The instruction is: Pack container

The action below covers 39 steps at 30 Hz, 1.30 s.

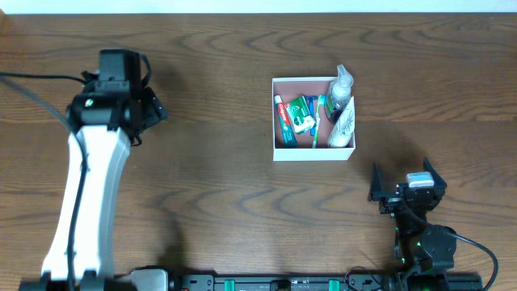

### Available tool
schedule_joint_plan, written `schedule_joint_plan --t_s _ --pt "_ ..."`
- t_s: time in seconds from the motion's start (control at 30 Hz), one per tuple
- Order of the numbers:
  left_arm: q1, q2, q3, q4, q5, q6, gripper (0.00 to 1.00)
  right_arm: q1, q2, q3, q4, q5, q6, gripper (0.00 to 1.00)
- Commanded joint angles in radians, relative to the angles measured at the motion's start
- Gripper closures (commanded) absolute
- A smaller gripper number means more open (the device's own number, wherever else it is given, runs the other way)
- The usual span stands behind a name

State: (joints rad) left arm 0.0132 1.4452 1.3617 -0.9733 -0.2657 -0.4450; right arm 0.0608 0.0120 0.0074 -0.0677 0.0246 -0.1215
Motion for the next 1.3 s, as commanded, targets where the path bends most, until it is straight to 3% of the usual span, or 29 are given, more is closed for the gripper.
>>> schedule_joint_plan --t_s 0.0,0.13,0.27,0.63,0.83,0.97,1.27 --pt "0.003 -0.113 -0.027 -0.008 -0.006 -0.002 0.02 -0.01 -0.006 -0.002 -0.005 -0.006 -0.014 0.01" --pt "0.001 -0.257 -0.14 0.041 -0.005 -0.002 0.02 -0.01 -0.006 -0.002 -0.005 -0.006 -0.014 0.01" --pt "0.001 -0.444 -0.369 0.18 0.01 -0.002 0.02 -0.01 -0.006 -0.002 -0.005 -0.006 -0.014 0.01" --pt "0.002 -0.93 -0.98 0.661 0.288 0.061 0.02 -0.01 -0.006 -0.002 -0.005 -0.006 -0.014 0.01" --pt "0.001 -1.109 -1.157 0.7 0.336 0.074 0.02 -0.01 -0.006 -0.002 -0.005 -0.006 -0.014 0.01" --pt "0.001 -1.204 -1.249 0.812 0.377 0.074 0.02 -0.01 -0.006 -0.002 -0.005 -0.006 -0.014 0.01" --pt "0.002 -1.292 -1.318 0.829 0.389 0.075 0.02 -0.01 -0.006 -0.002 -0.005 -0.006 -0.014 0.01"
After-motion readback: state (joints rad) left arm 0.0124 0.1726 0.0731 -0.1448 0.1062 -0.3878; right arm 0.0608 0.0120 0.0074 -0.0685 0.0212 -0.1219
